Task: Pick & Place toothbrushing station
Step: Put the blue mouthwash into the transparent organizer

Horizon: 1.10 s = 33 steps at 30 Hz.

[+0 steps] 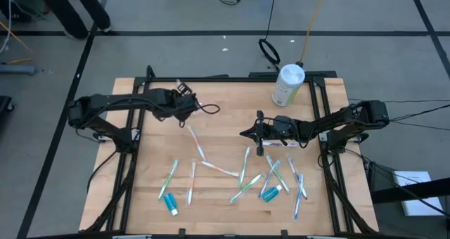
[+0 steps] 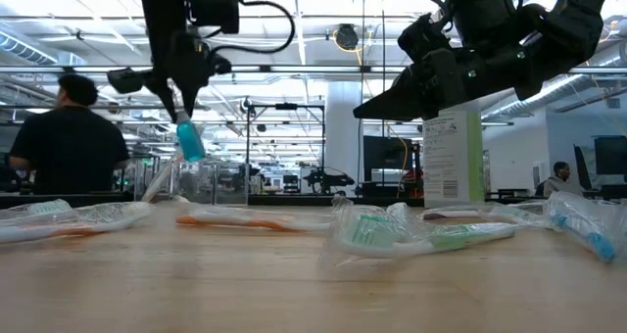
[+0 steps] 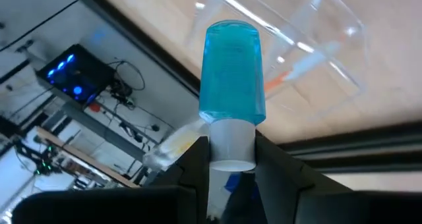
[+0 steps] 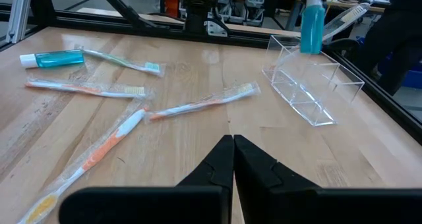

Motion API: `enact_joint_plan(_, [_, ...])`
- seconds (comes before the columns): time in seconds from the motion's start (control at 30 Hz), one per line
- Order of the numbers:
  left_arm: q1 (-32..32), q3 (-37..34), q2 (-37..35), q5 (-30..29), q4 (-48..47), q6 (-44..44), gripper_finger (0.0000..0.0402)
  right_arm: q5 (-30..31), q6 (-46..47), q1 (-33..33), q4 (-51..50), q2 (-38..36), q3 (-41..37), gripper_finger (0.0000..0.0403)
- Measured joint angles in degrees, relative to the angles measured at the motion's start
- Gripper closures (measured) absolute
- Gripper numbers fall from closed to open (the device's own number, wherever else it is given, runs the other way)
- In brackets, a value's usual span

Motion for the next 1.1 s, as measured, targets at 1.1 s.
enact_joint_plan(1.1, [4.13,-10.11,0.00,-0.69,19.18,33.47,0.0280,0.00,-0.02,0.00,0.00,0.00,0.00,0.0399])
